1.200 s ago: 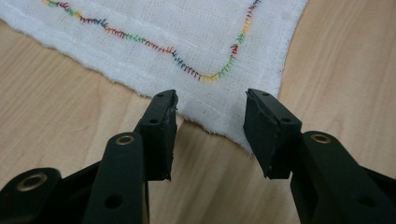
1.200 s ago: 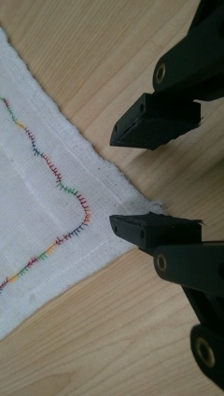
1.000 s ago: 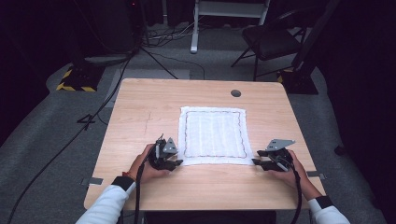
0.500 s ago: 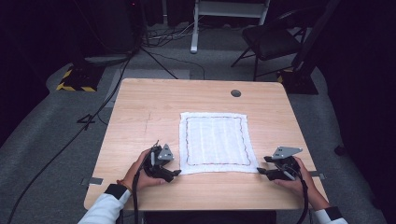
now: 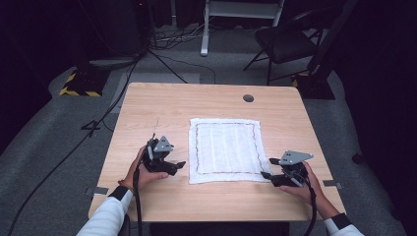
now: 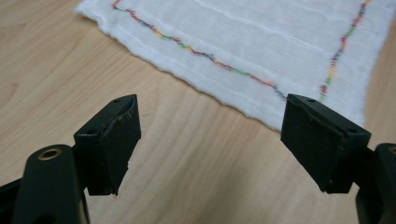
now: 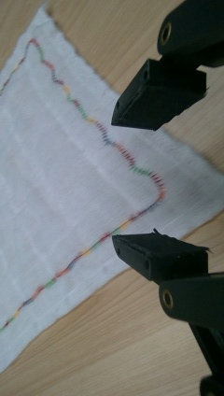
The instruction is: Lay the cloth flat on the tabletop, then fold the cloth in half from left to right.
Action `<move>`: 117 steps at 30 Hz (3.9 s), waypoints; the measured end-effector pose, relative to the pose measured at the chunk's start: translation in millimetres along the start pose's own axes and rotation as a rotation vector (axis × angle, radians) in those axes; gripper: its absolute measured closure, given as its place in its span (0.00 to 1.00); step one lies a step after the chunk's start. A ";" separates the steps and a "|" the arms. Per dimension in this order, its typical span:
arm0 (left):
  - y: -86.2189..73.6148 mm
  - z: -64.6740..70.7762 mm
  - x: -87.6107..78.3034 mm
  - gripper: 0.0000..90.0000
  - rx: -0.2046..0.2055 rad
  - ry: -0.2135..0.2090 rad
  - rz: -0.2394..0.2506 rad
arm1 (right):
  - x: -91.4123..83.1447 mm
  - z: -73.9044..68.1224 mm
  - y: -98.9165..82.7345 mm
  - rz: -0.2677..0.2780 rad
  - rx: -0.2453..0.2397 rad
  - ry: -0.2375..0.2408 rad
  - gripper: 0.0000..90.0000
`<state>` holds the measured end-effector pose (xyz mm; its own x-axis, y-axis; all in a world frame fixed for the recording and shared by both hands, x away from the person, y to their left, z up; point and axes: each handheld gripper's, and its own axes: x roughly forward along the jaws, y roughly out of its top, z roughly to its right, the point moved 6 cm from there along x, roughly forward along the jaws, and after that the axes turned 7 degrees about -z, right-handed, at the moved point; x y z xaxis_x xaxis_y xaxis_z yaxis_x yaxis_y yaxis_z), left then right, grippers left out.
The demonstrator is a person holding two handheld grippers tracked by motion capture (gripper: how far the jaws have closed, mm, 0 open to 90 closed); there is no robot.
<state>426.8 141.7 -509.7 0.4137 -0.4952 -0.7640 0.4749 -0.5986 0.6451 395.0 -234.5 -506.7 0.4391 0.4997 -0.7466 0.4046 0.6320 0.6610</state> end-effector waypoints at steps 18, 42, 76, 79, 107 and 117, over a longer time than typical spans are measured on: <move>52.8 -45.0 39.8 0.24 -0.070 0.047 0.013 | 76.4 -99.3 94.6 0.036 -0.254 0.195 0.56; 82.8 -92.5 107.4 0.25 -0.235 0.207 -0.037 | 128.0 -142.2 113.2 -0.007 -0.283 0.243 0.64; 64.7 -102.0 74.4 0.97 -0.187 0.085 -0.046 | 114.5 -151.4 132.3 0.050 -0.305 0.176 0.98; 64.0 -105.0 64.1 0.97 -0.202 0.076 -0.014 | 112.7 -153.8 137.0 0.063 -0.300 0.181 0.98; 135.0 -63.4 66.8 0.98 -0.068 0.090 0.068 | 46.7 -108.0 119.3 0.154 -0.227 0.093 0.98; 169.0 -35.9 95.1 0.98 -0.028 0.078 0.069 | 24.4 -78.9 88.1 0.128 -0.179 0.053 0.98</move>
<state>574.3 16.0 -472.9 0.5044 -0.4835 -0.7154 0.4645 -0.5465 0.6968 378.0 -119.9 -472.6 0.4331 0.6104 -0.6632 0.1974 0.6537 0.7306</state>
